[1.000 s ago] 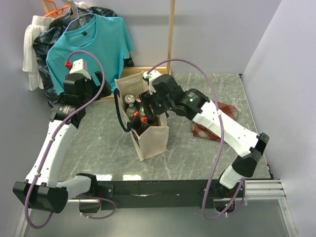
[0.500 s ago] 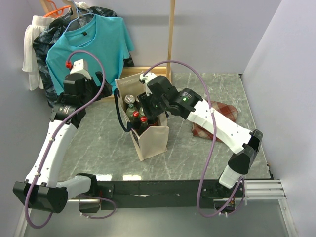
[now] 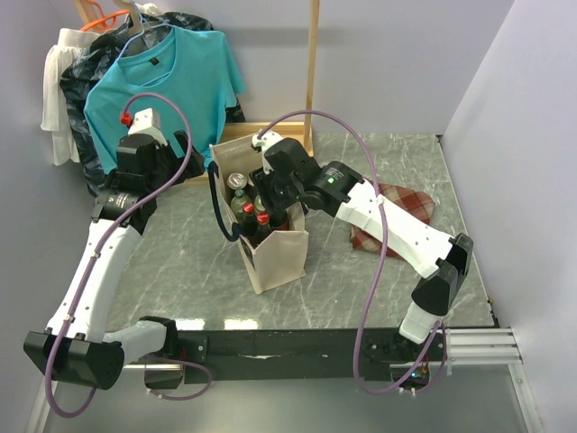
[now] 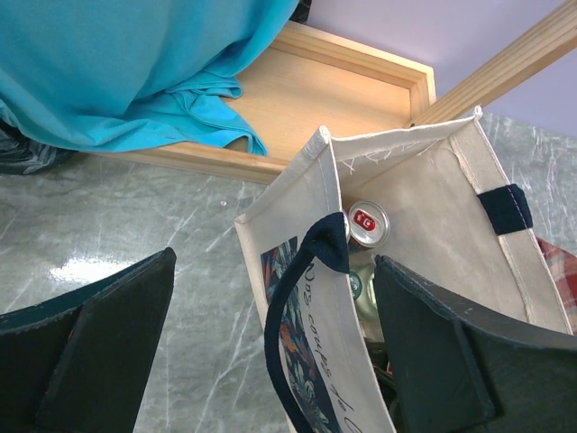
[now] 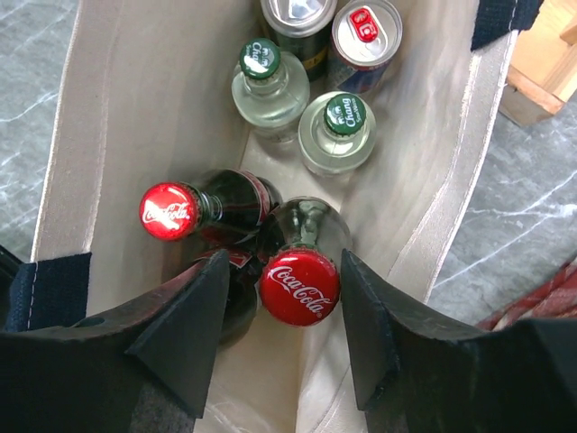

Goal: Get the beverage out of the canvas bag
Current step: Take out the drink from the canvas bag.

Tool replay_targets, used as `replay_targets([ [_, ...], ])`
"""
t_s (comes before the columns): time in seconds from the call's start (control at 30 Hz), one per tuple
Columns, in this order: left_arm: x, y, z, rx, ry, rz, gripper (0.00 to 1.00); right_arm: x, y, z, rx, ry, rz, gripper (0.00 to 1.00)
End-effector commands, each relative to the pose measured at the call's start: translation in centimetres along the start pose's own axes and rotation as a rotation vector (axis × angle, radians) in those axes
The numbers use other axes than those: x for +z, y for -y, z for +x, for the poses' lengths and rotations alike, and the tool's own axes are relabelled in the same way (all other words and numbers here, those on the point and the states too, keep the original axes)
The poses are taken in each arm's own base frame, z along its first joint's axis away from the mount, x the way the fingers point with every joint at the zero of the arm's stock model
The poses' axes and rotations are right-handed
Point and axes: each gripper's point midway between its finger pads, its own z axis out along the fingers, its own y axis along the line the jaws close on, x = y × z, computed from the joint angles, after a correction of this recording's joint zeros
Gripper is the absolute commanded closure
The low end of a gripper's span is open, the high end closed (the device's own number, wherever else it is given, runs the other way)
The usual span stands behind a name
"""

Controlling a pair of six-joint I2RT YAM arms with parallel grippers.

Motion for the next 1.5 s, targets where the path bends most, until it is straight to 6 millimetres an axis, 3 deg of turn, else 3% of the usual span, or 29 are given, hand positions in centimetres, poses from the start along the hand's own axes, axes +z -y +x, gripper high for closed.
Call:
replay_targets([
  [0.0, -0.2, 0.2, -0.8, 0.001, 0.033, 0.007, 0.04, -0.5, 0.2, -2.4, 0.013, 0.082, 0.008, 0.43],
  [0.1, -0.3, 0.2, -1.0, 0.005, 0.031, 0.000, 0.04, -0.6, 0.4, -2.3, 0.015, 0.079, 0.005, 0.49],
  [0.53, -0.9, -0.2, -1.9, 0.004, 0.064, -0.030, 0.04, -0.3, 1.2, -1.6, 0.026, 0.058, 0.042, 0.50],
  [0.63, -1.2, -0.5, -2.3, -0.007, 0.090, -0.043, 0.04, -0.3, 1.2, -1.5, 0.028, 0.057, 0.039, 0.55],
  [0.77, -1.9, -0.5, -2.9, -0.016, 0.126, -0.037, 0.04, -0.2, 1.2, -1.4, 0.029, 0.058, 0.040, 0.64],
  [0.9, -2.0, -0.6, -2.8, -0.020, 0.133, -0.040, 0.04, 0.0, 1.1, -1.3, 0.029, 0.050, 0.035, 0.89],
  [1.0, -1.8, -0.6, -2.5, -0.020, 0.119, -0.036, 0.04, 0.0, 1.1, -1.2, 0.026, 0.048, 0.029, 1.00],
  [1.2, -1.8, -0.5, -2.4, -0.016, 0.112, -0.033, 0.04, -0.7, 1.0, -1.7, 0.024, 0.077, 0.016, 1.00],
  [1.47, -2.0, -0.4, -2.4, -0.022, 0.115, -0.026, 0.04, -2.2, 1.9, -3.9, 0.025, 0.138, 0.053, 1.00],
])
